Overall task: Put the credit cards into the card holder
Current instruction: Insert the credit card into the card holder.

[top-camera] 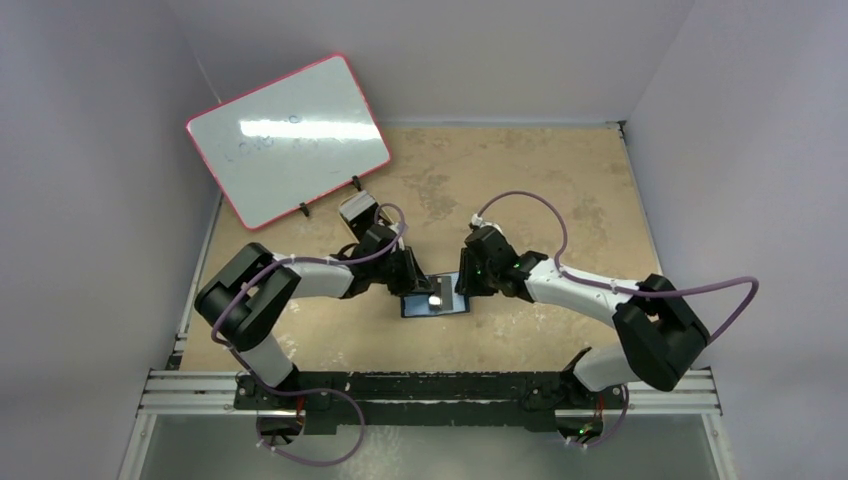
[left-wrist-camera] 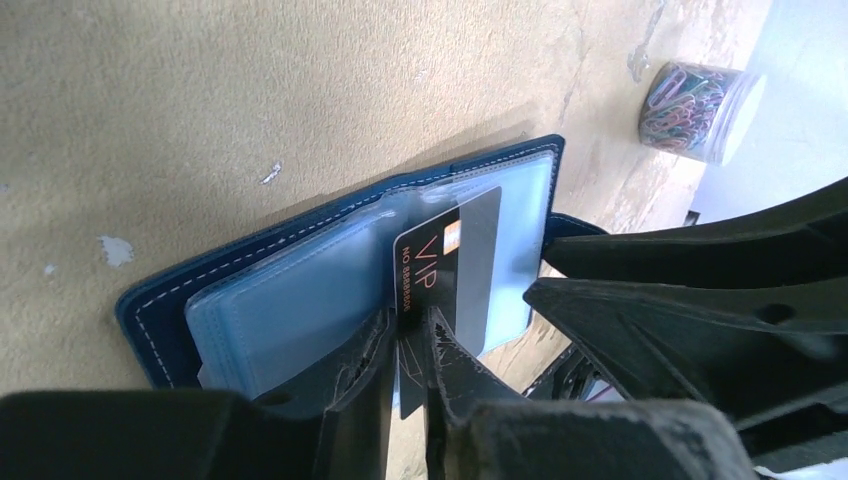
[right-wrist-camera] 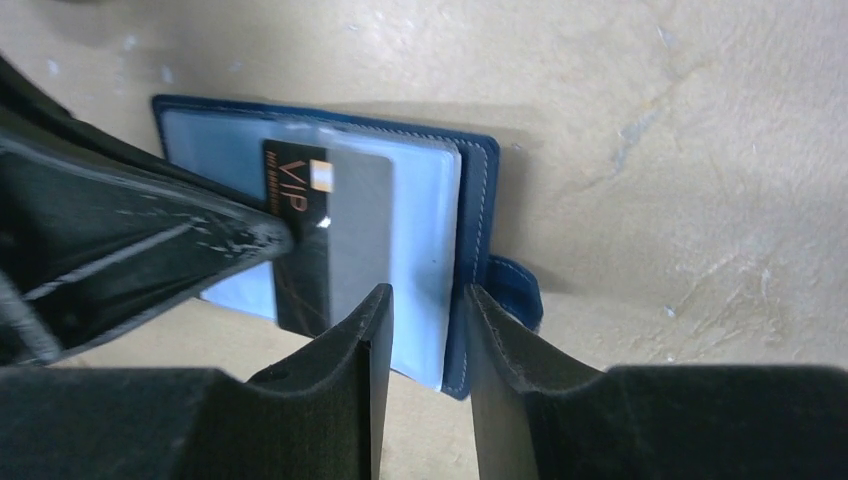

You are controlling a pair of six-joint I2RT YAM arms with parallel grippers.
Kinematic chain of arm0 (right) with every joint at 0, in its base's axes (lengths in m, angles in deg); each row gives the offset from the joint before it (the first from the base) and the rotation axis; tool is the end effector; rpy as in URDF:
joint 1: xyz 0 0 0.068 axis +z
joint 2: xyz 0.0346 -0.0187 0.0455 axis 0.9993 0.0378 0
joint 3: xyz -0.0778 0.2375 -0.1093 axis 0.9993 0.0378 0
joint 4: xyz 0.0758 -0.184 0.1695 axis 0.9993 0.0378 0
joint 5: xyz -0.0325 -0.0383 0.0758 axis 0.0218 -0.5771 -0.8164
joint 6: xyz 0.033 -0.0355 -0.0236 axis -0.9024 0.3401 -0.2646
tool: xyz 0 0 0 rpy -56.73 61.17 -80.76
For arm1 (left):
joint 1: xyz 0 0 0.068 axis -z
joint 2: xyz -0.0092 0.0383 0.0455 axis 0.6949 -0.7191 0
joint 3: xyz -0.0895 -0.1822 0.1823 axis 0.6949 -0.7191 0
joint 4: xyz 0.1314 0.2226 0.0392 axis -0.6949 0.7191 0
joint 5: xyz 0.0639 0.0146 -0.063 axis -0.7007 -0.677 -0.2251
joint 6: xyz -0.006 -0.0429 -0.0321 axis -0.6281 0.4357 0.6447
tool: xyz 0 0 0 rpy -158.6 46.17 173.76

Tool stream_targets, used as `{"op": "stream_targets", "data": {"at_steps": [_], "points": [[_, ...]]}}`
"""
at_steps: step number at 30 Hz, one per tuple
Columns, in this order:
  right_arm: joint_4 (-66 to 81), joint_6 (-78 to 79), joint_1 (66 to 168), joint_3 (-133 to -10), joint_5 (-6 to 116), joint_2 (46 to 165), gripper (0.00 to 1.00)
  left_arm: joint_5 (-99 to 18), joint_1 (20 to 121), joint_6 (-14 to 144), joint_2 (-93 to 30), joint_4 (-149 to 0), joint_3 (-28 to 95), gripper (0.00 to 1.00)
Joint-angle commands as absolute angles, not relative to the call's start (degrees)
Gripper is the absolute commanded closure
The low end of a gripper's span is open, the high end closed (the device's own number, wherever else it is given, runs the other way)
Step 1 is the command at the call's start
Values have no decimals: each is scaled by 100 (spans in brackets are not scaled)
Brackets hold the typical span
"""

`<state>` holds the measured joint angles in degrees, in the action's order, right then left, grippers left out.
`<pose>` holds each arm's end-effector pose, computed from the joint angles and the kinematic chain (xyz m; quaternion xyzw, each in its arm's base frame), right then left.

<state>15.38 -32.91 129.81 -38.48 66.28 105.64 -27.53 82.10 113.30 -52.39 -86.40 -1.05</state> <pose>0.2116 0.1873 0.1876 -0.0019 0.9309 0.2181 0.2931 0.2321 -0.1981 0.1247 -0.0999 0.9024 -0.3998 0.1256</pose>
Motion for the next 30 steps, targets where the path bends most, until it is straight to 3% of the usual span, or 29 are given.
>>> {"op": "stream_targets", "data": {"at_steps": [1,7,20,30], "points": [[1610,-3410,12958,-3727,6821,10511,66,-3197,8265,10863,-4941,-7940,228,83],[1523,-3447,12958,-3612,6812,10575,67,-3203,8399,10895,-5016,-7959,316,83],[1238,-3491,12958,-3465,6582,10720,78,-3154,8825,11251,-5421,-8497,605,100],[1289,-3466,12958,-3491,6647,10653,79,-3237,8928,11310,-5453,-8546,742,98]]}}
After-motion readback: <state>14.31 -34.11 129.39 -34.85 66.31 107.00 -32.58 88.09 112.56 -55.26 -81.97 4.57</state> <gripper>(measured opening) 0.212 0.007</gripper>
